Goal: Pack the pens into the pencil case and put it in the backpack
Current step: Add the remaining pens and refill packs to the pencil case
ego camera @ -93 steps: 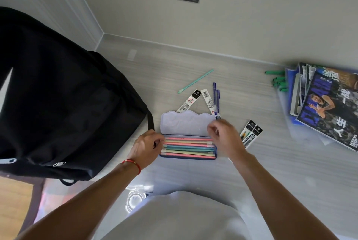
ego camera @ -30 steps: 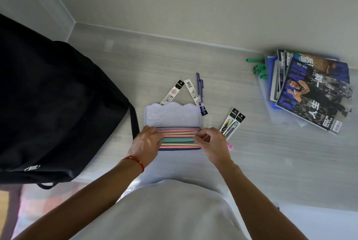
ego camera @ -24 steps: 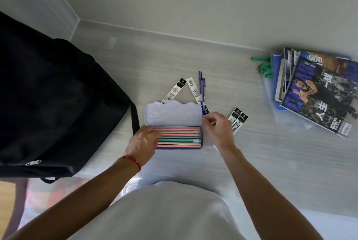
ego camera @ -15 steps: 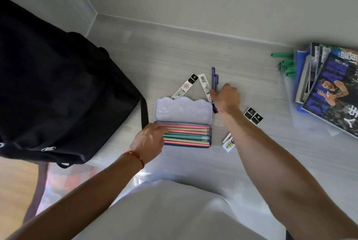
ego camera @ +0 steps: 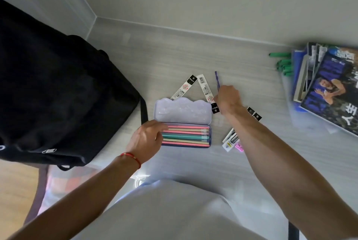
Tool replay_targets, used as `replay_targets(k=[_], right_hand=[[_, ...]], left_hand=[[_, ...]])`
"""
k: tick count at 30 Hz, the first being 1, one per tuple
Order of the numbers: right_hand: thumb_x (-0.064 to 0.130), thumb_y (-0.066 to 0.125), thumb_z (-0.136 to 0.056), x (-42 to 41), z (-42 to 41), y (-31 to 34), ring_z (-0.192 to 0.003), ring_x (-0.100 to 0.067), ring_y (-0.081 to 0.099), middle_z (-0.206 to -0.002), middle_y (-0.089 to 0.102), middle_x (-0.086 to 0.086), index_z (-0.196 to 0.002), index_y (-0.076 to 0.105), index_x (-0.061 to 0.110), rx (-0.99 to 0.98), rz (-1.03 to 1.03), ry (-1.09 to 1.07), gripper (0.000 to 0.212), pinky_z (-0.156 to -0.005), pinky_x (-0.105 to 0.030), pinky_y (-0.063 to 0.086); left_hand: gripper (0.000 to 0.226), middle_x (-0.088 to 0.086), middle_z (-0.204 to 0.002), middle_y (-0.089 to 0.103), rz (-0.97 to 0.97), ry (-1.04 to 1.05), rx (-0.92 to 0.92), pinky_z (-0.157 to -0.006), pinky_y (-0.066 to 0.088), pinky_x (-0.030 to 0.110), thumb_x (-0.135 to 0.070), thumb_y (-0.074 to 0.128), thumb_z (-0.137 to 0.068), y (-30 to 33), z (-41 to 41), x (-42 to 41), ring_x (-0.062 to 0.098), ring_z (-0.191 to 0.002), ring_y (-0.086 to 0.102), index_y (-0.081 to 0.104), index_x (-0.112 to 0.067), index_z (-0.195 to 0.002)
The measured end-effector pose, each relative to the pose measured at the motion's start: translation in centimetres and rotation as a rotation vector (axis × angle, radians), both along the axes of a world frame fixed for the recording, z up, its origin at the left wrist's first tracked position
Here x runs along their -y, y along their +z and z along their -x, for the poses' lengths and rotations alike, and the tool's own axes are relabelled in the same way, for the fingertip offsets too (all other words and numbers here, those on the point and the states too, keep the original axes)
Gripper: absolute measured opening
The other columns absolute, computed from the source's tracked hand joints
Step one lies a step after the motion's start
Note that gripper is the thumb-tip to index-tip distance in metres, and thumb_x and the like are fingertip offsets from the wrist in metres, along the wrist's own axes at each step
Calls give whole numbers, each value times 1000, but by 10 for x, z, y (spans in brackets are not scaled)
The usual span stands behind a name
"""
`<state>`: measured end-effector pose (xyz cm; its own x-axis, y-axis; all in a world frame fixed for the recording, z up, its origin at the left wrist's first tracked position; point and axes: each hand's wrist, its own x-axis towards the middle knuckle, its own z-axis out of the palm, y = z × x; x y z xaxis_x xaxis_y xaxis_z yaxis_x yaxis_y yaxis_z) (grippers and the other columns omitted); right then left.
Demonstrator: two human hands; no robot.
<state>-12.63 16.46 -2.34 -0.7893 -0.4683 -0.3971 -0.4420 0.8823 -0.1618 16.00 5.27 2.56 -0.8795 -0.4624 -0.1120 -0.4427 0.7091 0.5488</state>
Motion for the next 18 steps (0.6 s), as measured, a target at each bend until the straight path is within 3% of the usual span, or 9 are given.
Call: replay_targets(k=[4, 6, 8, 10, 12, 14, 16, 18], right_hand=[[11, 52, -95, -18, -21, 34, -91, -48, 66, -100, 68, -29, -107, 58, -3, -93, 153, 60, 20, -66, -41, 43], [18, 52, -96, -25, -44, 57, -83, -45, 66, -93, 68, -25, -108, 56, 1, -31, 184, 212, 21, -61, -37, 38], [19, 51, -96, -32, -70, 72, -77, -42, 65, -89, 67, -22, -108, 56, 5, 43, 194, 421, 19, -57, -35, 34], [22, 49, -97, -39, -100, 85, -72, -41, 64, -85, 67, -20, -107, 55, 9, 59, 175, 564, 17, -55, -35, 35], [25, 48, -97, -44, -119, 86, -65, -39, 63, -79, 67, -17, -108, 54, 12, 44, 198, 638, 18, -53, -34, 36], [28, 44, -98, -46, -132, 86, -60, -37, 62, -75, 67, -12, -108, 53, 15, -28, 188, 688, 19, -51, -33, 33], [28, 40, -99, -45, -142, 85, -53, -34, 58, -67, 65, -8, -102, 54, 13, -129, 165, 771, 21, -46, -30, 25], [26, 44, -96, -46, -149, 87, -41, -30, 46, -56, 62, -4, -93, 55, 12, -200, 165, 822, 19, -42, -29, 8]], left_hand=[[28, 1, -88, 74, -147, 154, -100, -74, 59, 35, 3, 57, -83, 6, 17, 3, 17, -78, 69, 75, -15, -95], [27, -4, -89, 73, -295, 277, -114, -69, 58, 28, -8, 58, -86, 13, 29, 2, 5, -73, 68, 72, -25, -102], [30, -7, -101, 70, -441, 363, -114, -66, 57, 26, -26, 56, -90, 20, 40, 2, 6, -74, 70, 60, -35, -119], [32, -9, -105, 66, -518, 324, -120, -66, 56, 23, -41, 49, -92, 28, 45, 4, 8, -72, 71, 49, -40, -124], [19, -1, -89, 70, -549, 257, -86, -65, 57, 25, -42, 43, -95, 27, 45, 2, 9, -63, 69, 55, -36, -108], [20, 7, -73, 70, -571, 199, -20, -70, 60, 40, -36, 42, -97, 25, 36, -1, 18, -63, 68, 58, -28, -92], [21, 8, -73, 69, -612, 214, -8, -67, 60, 47, -33, 43, -96, 19, 24, -4, 24, -65, 67, 58, -24, -85], [19, 4, -76, 67, -593, 238, -22, -60, 60, 40, -35, 47, -95, 14, 15, -6, 20, -66, 66, 57, -25, -83]])
